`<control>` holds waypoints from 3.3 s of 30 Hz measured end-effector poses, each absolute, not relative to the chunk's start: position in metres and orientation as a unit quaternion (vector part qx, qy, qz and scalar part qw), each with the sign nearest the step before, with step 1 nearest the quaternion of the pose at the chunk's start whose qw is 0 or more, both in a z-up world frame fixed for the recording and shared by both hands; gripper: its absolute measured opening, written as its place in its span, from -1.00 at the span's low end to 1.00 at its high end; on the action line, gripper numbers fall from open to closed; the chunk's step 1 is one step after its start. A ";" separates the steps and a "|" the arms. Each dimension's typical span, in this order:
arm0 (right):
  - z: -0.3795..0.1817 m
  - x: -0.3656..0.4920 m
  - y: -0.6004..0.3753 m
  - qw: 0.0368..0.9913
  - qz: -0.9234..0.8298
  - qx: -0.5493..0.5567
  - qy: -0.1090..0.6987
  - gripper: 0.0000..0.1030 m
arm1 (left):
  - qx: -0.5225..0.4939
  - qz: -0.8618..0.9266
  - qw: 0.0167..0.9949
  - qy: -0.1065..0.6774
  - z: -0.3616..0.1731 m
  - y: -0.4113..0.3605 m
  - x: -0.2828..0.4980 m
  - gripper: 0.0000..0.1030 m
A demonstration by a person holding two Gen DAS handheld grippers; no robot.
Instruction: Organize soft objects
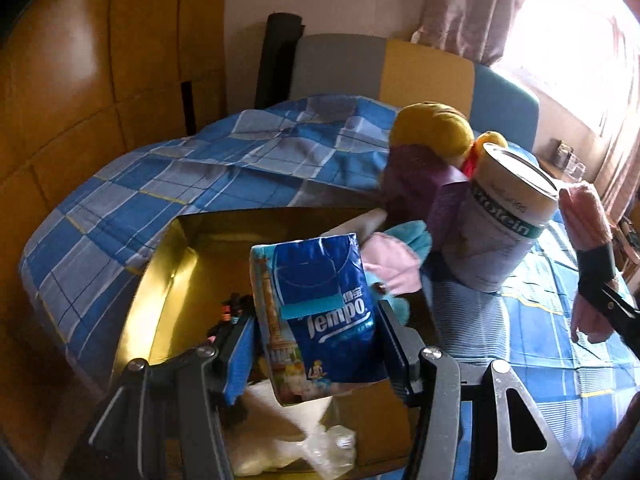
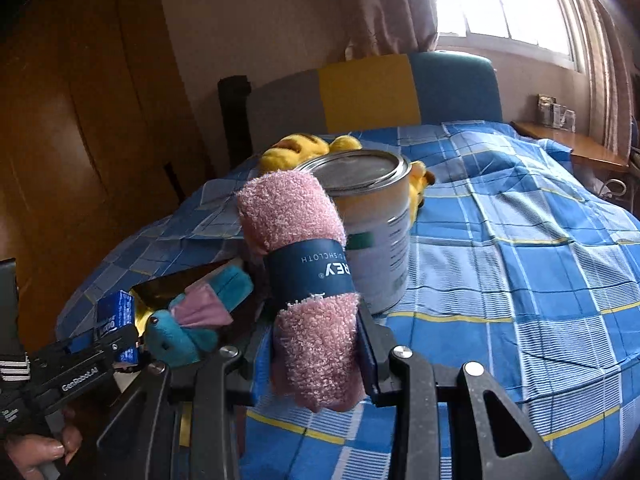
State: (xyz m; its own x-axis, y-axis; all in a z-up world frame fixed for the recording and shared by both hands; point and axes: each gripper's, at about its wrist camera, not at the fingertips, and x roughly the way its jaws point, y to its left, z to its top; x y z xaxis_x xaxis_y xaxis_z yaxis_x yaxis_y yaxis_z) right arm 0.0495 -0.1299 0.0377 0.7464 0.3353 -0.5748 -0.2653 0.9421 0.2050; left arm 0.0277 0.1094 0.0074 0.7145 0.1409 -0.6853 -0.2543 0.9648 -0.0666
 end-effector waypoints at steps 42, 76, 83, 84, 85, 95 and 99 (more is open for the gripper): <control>-0.014 0.044 0.040 0.837 0.341 -0.089 0.418 -0.22 | -0.146 0.218 0.903 0.340 0.006 0.209 -0.004 1.00; 0.012 0.017 -0.018 0.922 0.171 -0.069 0.341 -0.14 | -0.100 0.193 0.927 0.306 0.029 0.135 -0.044 0.99; 0.013 0.012 -0.023 0.923 0.172 -0.060 0.338 -0.14 | -0.099 0.199 0.924 0.311 0.023 0.130 -0.046 0.99; 0.012 0.011 -0.024 0.923 0.173 -0.058 0.338 -0.14 | -0.099 0.198 0.923 0.313 0.023 0.129 -0.045 0.99; 0.012 0.011 -0.024 0.923 0.173 -0.057 0.339 -0.14 | -0.099 0.197 0.923 0.316 0.021 0.129 -0.044 0.99; 0.007 0.012 -0.027 0.921 0.171 -0.057 0.345 -0.14 | -0.094 0.188 0.918 0.336 0.013 0.123 -0.039 0.99; 0.005 0.014 -0.028 0.919 0.169 -0.056 0.351 -0.14 | -0.097 0.185 0.915 0.346 0.009 0.123 -0.035 0.99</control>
State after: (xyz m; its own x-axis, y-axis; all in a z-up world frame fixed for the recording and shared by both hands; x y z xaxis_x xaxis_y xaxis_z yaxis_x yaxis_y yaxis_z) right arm 0.0140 -0.0277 0.0049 0.6970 0.2711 -0.6639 -0.3498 0.9367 0.0152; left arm -0.0353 0.1231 0.0090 0.6925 0.2707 -0.6687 -0.4051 0.9129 -0.0500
